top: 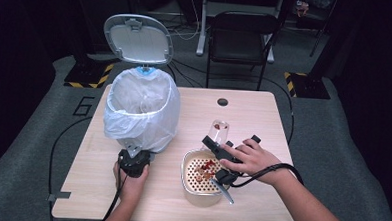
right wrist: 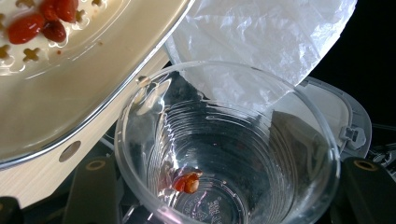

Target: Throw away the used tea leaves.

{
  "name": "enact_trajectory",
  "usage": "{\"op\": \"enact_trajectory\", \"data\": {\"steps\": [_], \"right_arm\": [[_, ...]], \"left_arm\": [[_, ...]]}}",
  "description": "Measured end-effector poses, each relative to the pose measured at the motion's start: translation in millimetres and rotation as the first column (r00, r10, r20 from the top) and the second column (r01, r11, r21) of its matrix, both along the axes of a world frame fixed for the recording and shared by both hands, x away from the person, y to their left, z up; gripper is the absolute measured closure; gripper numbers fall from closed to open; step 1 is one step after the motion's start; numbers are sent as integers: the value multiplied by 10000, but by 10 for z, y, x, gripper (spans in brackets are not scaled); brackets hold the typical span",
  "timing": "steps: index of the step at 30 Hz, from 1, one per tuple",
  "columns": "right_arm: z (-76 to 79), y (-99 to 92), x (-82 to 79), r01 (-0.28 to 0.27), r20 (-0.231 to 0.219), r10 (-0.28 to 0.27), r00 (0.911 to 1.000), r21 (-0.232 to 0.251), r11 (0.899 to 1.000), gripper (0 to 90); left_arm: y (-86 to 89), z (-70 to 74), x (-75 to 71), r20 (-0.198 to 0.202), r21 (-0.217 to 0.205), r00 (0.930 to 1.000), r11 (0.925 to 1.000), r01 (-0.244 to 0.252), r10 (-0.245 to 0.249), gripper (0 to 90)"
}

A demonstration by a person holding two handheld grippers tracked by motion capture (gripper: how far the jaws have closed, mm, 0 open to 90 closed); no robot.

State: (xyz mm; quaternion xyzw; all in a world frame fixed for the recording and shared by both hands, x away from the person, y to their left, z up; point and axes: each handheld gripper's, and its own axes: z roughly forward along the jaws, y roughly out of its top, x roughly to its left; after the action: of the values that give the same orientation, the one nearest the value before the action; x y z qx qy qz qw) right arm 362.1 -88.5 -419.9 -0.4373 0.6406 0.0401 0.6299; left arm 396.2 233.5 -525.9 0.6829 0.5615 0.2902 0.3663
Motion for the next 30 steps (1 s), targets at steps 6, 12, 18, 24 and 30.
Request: {"op": "enact_trajectory", "data": {"steps": [6, 12, 18, 24, 30], "right_arm": [[-4, 14, -16, -91, 102, 93, 9999, -134, 9999, 341], [-37, 36, -17, -447, -117, 452, 9989, 395, 9982, 341], [-6, 24, -28, -160, 57, 161, 9999, -71, 9998, 340], [15, 27, -31, -143, -8, 143, 9999, -103, 9998, 338], [91, 59, -32, -239, -107, 238, 9997, -137, 9996, 331]], "left_arm": [[1, 0, 0, 3, 7, 10000, 10000, 4, -4, 639], [0, 0, 0, -5, -6, 10000, 10000, 1, -1, 639], [0, 0, 0, 1, 0, 10000, 10000, 1, -1, 639], [0, 0, 0, 2, -3, 10000, 10000, -1, 1, 640], [-1, 0, 0, 5, -14, 10000, 10000, -3, 3, 639]]}}
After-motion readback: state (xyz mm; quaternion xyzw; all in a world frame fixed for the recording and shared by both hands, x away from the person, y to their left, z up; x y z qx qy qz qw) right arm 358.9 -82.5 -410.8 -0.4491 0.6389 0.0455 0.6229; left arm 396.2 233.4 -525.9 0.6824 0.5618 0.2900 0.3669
